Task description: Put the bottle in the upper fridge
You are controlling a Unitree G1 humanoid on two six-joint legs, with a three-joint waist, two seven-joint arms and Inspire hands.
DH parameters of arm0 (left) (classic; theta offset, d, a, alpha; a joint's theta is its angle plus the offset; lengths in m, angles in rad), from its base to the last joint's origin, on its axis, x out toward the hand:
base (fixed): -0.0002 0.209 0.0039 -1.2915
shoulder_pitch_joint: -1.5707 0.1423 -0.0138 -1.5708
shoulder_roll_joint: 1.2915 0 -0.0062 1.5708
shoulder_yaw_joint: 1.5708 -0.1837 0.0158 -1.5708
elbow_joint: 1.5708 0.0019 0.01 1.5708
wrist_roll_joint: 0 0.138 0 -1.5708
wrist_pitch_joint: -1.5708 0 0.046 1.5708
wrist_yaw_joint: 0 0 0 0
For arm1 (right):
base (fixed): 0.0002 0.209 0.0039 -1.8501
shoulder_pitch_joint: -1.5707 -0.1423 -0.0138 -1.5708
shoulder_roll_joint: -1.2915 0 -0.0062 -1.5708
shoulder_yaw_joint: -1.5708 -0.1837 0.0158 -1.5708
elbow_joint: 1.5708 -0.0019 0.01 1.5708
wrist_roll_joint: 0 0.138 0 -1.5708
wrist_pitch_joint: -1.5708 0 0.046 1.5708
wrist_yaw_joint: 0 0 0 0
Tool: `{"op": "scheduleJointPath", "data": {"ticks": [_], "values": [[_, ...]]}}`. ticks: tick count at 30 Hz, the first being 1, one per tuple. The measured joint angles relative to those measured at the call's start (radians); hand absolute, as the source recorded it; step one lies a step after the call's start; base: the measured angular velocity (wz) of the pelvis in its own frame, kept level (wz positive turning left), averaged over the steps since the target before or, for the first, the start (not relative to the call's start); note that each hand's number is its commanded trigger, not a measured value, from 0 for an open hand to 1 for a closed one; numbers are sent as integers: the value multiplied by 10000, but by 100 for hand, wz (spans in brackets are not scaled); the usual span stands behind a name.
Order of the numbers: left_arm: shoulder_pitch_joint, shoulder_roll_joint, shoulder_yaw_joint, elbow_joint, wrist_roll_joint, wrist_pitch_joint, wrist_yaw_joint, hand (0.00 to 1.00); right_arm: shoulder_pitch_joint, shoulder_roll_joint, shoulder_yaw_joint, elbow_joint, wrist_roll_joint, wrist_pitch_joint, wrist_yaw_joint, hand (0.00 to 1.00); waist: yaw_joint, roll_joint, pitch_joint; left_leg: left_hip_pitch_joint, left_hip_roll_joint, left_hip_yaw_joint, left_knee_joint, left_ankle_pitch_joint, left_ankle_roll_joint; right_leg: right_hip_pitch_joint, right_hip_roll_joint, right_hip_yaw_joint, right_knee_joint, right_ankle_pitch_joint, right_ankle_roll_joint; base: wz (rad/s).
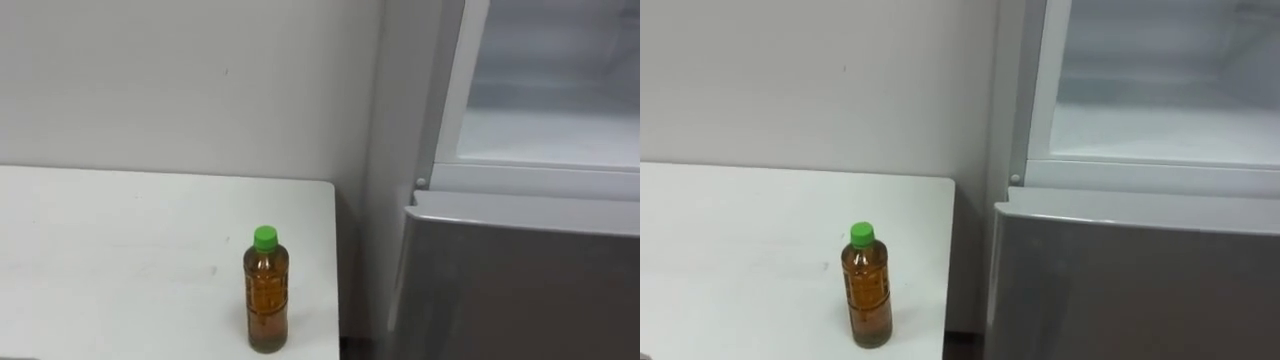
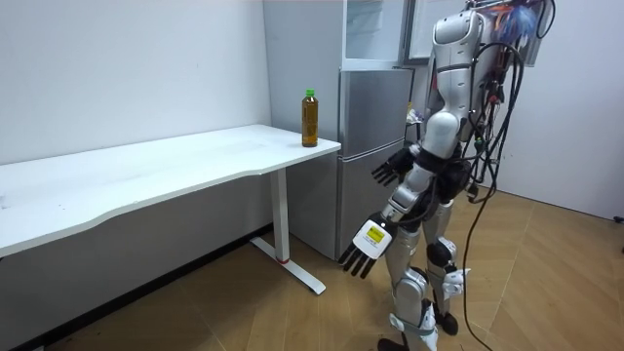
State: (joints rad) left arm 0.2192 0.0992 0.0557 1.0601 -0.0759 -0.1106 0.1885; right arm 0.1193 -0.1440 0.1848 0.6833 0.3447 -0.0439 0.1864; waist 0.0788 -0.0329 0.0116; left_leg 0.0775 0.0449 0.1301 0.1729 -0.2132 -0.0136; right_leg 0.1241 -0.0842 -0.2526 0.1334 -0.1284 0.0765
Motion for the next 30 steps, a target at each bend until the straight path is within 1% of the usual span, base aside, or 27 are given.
{"op": "scheduleJointPath", "data": {"ticks": [5, 9, 13, 17, 18, 21, 24, 30], "values": [[39, 11, 0, -22, 1, 26, -1, 0, 4, -27, 147, -1432, 57, 0, -8, 0, 83, -4, -7, 2, -3, -4, 19, 1, 1, -16, 1, 0, 0, 0, 0, 0], [44, 49, -2, -18, 2, 171, -2, 0, -1, -6, 495, -2294, 102, 18, 24, 0, 104, 7, -15, -12, -8, -26, 47, 1, 1, -8, -1, -3, 3, 0, 0, 0], [80, 109, -17, -22, 60, 272, -16, 0, 2, -17, 585, -3264, 99, 26, 93, 0, 96, 26, -27, -55, -12, -58, 76, 1, 1, -24, -3, 3, 3, 0, 0, 1], [162, 140, -37, -17, 73, 321, -28, 0, 2, -28, 648, -4053, 153, 27, 130, 0, 112, 72, -64, -150, -12, -86, 145, 1, 1, -70, -2, 7, 3, 0, 0, 1], [220, 140, -37, -16, 151, 322, -28, 0, 2, -37, 679, -4288, 154, 26, 134, 0, 108, 99, -86, -149, -13, -91, 154, 1, 1, -67, -2, 3, 3, 0, -1, 0], [324, 137, -39, -16, 468, 322, -28, 0, 3, -39, 677, -4801, 376, 20, 188, 0, 116, 138, -117, -145, -15, -105, 179, 1, 1, -51, -3, -3, 5, 1, -2, 0], [342, 133, -54, 10, 507, 322, -26, 0, 2, -42, 677, -5260, 851, 22, 357, 0, 149, 157, -110, -150, -15, -101, 160, 1, 1, -41, -4, 9, 5, 1, -2, 0], [340, 144, -215, 12, 908, 411, -19, 0, -35, -61, 673, -6199, 1101, 22, 572, 0, 163, 245, -100, -150, -15, -96, 166, 3, 1, -41, -6, 12, 10, 1, -2, 0]]}}
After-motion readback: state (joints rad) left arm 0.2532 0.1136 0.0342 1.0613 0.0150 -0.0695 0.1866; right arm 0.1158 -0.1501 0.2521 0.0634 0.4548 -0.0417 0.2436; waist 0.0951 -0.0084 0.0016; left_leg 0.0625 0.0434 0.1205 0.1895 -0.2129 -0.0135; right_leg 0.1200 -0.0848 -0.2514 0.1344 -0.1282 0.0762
